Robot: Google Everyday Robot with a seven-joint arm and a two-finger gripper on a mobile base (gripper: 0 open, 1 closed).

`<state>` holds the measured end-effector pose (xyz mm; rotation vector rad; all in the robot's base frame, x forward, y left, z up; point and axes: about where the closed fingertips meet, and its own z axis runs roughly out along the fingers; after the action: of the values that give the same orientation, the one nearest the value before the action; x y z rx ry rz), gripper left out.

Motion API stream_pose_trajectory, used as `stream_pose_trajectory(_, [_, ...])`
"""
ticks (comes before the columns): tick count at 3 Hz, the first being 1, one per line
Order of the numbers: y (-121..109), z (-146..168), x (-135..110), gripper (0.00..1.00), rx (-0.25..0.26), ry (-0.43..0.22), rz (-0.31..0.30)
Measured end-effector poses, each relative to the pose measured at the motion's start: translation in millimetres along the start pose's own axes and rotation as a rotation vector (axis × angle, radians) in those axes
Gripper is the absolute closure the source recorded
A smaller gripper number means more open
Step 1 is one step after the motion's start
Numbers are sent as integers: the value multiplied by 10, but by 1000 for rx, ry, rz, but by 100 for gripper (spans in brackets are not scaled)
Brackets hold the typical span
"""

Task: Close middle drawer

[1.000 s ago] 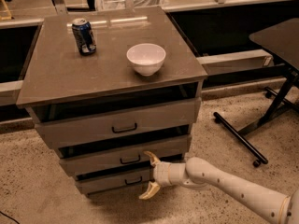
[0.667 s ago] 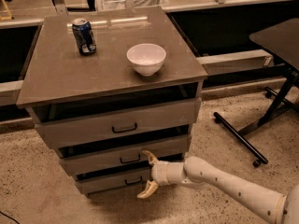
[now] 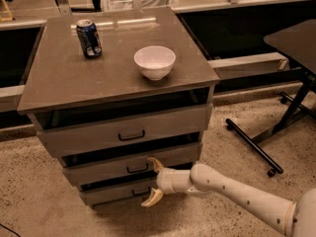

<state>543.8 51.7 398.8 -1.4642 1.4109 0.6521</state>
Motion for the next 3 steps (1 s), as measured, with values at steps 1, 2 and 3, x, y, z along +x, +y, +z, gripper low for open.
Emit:
stream_pose_trajectory(1, [-69,40,25,0,49,15,8])
stream_pose_trajectory(2, [-148,58,42,0,110,27,10])
stream_pose_trajectory(3, [-146,36,18,0,119,21,-9])
